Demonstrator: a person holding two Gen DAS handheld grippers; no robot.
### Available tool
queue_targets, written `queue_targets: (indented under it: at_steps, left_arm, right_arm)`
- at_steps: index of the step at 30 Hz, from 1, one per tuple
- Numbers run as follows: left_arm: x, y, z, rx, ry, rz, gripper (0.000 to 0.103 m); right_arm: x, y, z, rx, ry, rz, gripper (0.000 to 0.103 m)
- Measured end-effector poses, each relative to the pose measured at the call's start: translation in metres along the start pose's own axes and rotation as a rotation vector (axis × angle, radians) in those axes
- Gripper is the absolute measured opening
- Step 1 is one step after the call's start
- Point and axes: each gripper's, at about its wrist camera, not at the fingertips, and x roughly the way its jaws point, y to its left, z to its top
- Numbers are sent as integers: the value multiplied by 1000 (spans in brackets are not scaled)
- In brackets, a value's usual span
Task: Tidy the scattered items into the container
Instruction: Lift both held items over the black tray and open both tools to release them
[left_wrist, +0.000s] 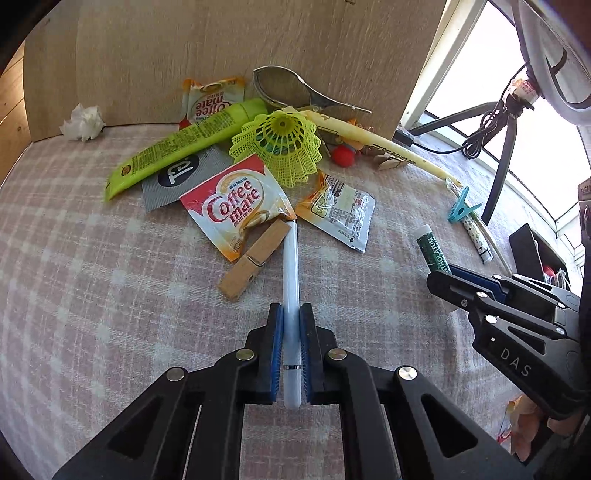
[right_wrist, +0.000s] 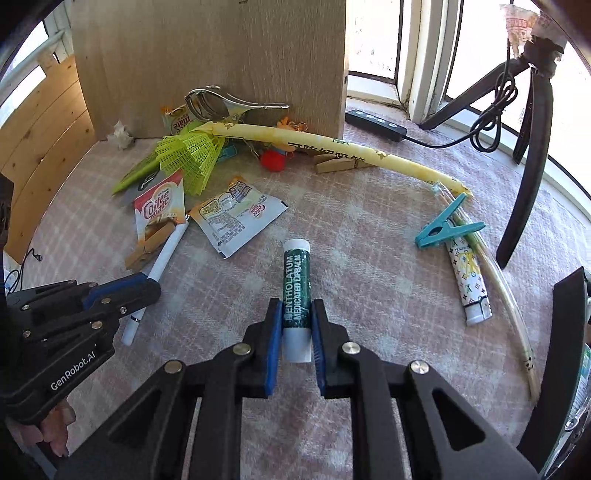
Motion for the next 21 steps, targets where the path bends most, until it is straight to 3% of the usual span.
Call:
queue_targets:
  at_steps: [11,21]
  left_arm:
    - [-53,-19,-21,20,-51,-82,8]
    - [-101,-90,-21,161,-137,-176,8]
  right_arm:
    - [-43,-14,-38,136,-65,26,15]
    - [-133,-56,-77,284,-244,-36,15]
